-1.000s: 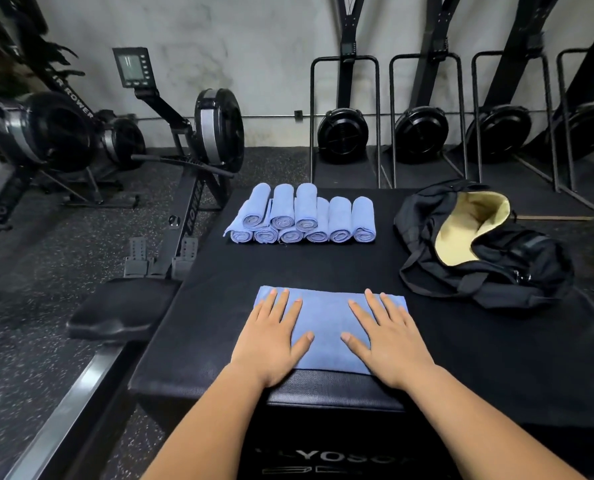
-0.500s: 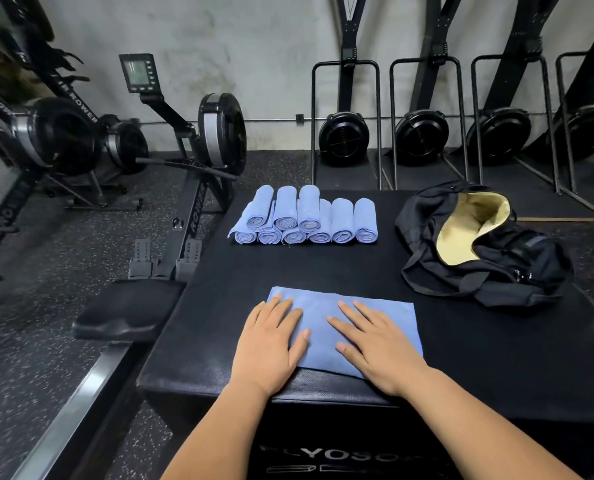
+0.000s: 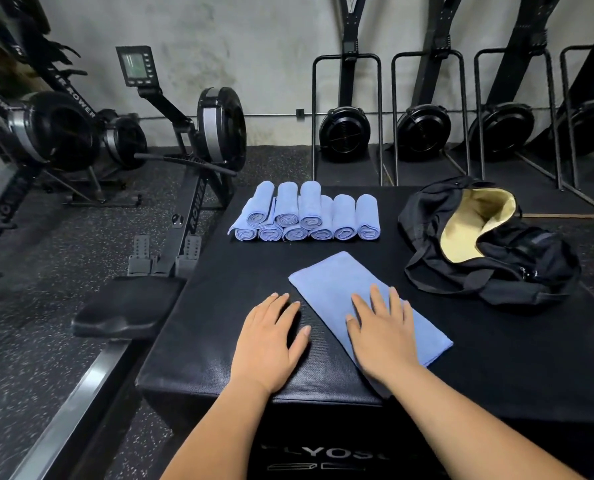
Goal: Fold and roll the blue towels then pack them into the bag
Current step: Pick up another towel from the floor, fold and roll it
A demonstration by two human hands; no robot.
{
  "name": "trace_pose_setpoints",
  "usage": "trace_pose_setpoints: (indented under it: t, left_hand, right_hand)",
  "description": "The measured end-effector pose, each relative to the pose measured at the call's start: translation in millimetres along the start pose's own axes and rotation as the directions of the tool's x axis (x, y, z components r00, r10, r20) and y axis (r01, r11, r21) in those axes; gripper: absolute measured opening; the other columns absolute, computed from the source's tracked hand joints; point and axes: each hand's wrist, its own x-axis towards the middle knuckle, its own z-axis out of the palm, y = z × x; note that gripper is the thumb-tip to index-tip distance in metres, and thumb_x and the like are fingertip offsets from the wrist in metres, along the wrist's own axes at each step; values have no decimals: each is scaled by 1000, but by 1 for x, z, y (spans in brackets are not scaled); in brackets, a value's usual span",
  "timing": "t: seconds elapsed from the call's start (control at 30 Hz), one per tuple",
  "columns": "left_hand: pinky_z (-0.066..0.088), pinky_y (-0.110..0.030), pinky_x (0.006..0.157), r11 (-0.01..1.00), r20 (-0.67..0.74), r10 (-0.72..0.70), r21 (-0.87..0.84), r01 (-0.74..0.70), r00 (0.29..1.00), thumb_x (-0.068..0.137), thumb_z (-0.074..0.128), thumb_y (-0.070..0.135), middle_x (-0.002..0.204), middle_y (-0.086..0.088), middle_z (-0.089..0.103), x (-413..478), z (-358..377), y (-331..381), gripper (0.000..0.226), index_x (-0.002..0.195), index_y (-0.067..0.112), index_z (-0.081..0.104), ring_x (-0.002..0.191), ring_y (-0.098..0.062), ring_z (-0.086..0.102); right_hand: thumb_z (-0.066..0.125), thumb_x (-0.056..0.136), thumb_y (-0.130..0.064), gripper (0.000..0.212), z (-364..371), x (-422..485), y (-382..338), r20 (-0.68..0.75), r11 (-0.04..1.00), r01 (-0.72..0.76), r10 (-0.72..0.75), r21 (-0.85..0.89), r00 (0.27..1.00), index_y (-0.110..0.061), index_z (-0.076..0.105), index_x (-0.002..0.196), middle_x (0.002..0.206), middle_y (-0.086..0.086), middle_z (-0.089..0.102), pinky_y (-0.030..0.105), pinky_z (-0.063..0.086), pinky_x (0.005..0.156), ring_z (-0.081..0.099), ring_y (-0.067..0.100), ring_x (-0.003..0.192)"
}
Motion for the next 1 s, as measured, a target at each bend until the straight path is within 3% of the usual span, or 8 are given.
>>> trace_pose_setpoints:
  t: [0.07,0.17,0.33,0.47,0.67,0.77,0.83,1.0]
  left_hand:
    - [31,-41,124,1000,4,-3,-10,3,1000,106,39,60,158,2,50,0,1,0,59,148,24,58,151,-21,37]
    - [32,-41,123,1000,4,0,-24,0,1000,106,40,60,158,1,49,-1,1,0,59,148,23,58,150,-21,38]
    - [31,-41,124,999,24,-16,-35,17,1000,106,36,62,160,2,47,1,1,2,61,152,25,54,151,-22,37]
    - [28,-41,125,999,46,-22,-41,23,999,106,30,66,162,4,44,0,0,0,64,156,30,48,153,-21,32]
    - [24,-45,126,997,91,52,-67,-46,994,99,35,78,165,2,40,3,-4,-4,68,158,43,40,156,-23,25]
    - [17,-50,128,996,141,93,-17,-91,986,95,37,83,168,1,33,4,-3,-2,74,160,48,35,159,-27,17]
    - [13,-50,130,994,166,112,-3,-113,980,94,35,84,171,2,26,5,-3,-1,74,160,50,32,161,-26,10]
    - [14,-46,131,985,182,170,-41,-165,968,98,36,79,175,0,17,9,-1,1,67,159,51,34,161,-27,8]
  right_hand:
    - [8,99,-68,71,-3,4,22,10,983,185,-184,-25,983,-42,35,158,173,-7,19,43,6,129,7,22,161]
    - [6,98,-75,72,1,6,39,112,956,293,-295,32,949,-47,23,162,175,-13,6,35,1,129,-1,12,161]
    - [4,100,-66,70,10,4,-4,52,998,63,-63,6,997,-42,20,164,176,-4,5,44,5,130,0,20,162]
    - [20,107,-58,59,14,10,-47,52,955,-190,183,229,982,-39,27,163,176,-2,5,44,-2,130,-5,22,161]
    - [34,111,-44,52,-4,31,-30,162,822,-173,99,542,982,-32,36,161,175,-2,11,42,5,130,1,20,162]
    - [27,108,-57,59,-1,10,4,-7,961,118,-119,249,993,-31,39,160,175,-3,13,41,17,128,12,20,160]
    - [11,101,-69,72,5,-7,25,15,973,228,-228,25,973,-38,30,163,175,-6,11,42,11,129,7,18,161]
    - [4,97,-77,76,11,-7,37,100,971,237,-236,2,967,-44,7,166,175,-12,-8,44,-3,130,-14,13,160]
